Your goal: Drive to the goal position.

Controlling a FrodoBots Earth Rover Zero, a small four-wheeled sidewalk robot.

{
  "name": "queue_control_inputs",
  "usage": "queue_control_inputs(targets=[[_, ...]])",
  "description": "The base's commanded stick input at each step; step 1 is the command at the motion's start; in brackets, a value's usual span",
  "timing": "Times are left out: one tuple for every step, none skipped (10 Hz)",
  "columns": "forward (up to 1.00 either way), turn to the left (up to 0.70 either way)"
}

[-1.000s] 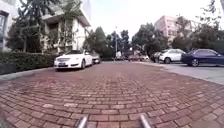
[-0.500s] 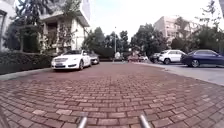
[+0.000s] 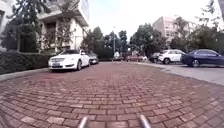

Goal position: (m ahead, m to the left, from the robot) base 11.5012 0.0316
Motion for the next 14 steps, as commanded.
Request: queue_control_inputs(targets=[[0.45,0.00],[0.45,0.00],[0.45,0.00],[0.45,0.00],[0.45,0.00],[0.45,0.00],[0.50,0.00],[0.70,0.00],[0.70,0.00],[0.70,0.00],[0.70,0.00],[0.70,0.00],[0.70,0.00],[0.70,0.00]])
